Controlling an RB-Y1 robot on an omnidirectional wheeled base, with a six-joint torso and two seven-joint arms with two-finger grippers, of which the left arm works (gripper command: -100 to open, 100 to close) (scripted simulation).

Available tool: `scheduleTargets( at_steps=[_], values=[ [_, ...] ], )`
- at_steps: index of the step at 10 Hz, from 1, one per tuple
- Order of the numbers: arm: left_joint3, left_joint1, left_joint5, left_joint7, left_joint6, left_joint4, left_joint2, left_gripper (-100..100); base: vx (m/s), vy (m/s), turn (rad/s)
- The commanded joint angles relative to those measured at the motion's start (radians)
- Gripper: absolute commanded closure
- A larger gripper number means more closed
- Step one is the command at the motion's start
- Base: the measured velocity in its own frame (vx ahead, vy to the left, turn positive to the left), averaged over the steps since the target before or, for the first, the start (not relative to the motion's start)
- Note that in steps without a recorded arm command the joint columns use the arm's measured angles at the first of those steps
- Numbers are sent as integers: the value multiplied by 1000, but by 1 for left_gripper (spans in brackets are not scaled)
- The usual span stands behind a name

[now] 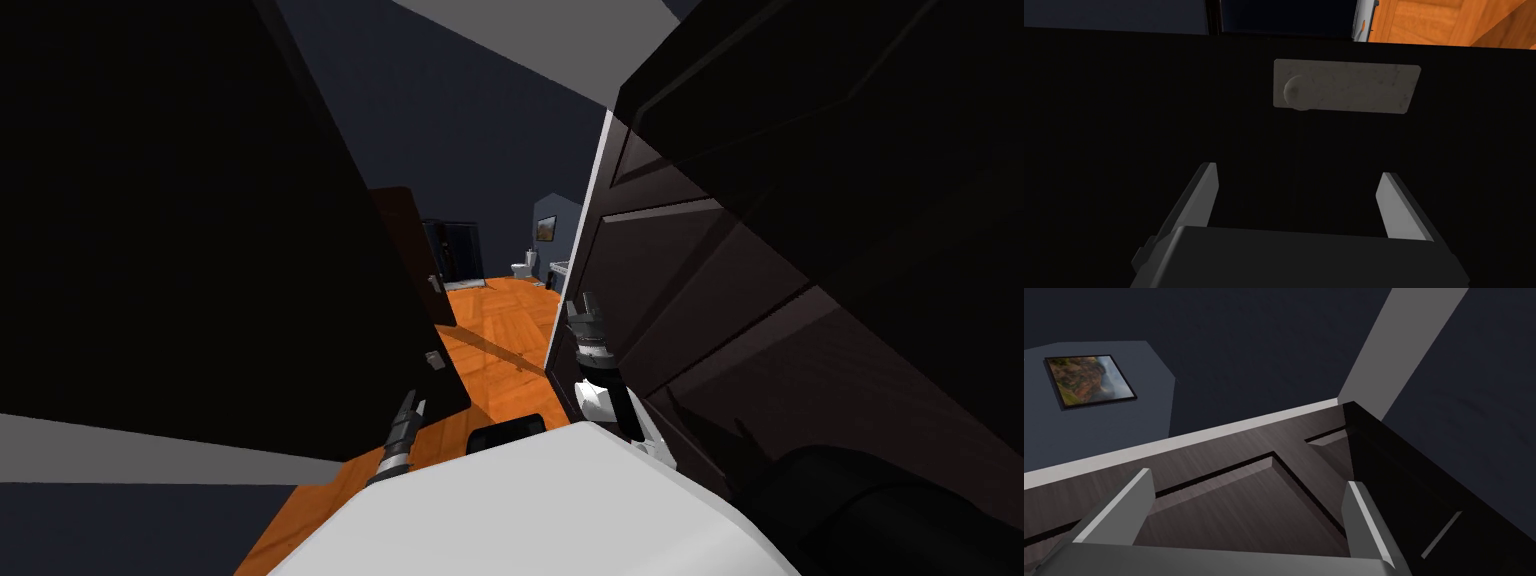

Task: Pull the door open

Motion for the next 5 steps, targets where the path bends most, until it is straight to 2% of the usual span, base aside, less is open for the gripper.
scheduleTargets(
  at_steps=[1,3,5],
  values=[
    [10,-10,6,4,-3,17,6,-100,116,2,-91],
    [23,-22,13,10,-6,37,13,-100,158,4,-80],
    [41,-39,24,18,-12,67,24,-100,210,-12,-122]
  ],
)
